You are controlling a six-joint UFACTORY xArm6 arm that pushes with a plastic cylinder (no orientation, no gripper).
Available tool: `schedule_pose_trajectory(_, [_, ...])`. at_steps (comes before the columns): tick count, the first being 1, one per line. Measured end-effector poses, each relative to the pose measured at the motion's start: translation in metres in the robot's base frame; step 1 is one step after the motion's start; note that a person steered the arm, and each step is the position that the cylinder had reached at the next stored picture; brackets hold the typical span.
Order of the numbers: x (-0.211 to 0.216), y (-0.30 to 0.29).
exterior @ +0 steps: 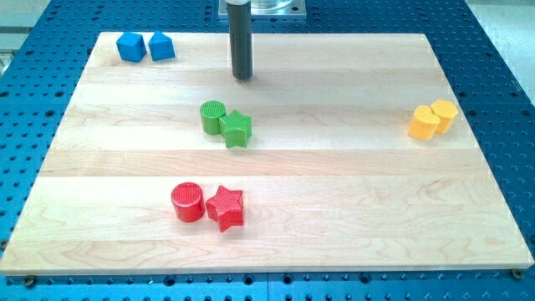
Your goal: Slide the arm to the top right of the green circle
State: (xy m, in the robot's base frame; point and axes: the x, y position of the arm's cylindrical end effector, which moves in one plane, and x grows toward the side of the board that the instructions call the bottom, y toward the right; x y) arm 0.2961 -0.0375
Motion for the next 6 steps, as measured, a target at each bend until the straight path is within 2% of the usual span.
schedule_pose_trajectory(6, [-0.002, -0.011])
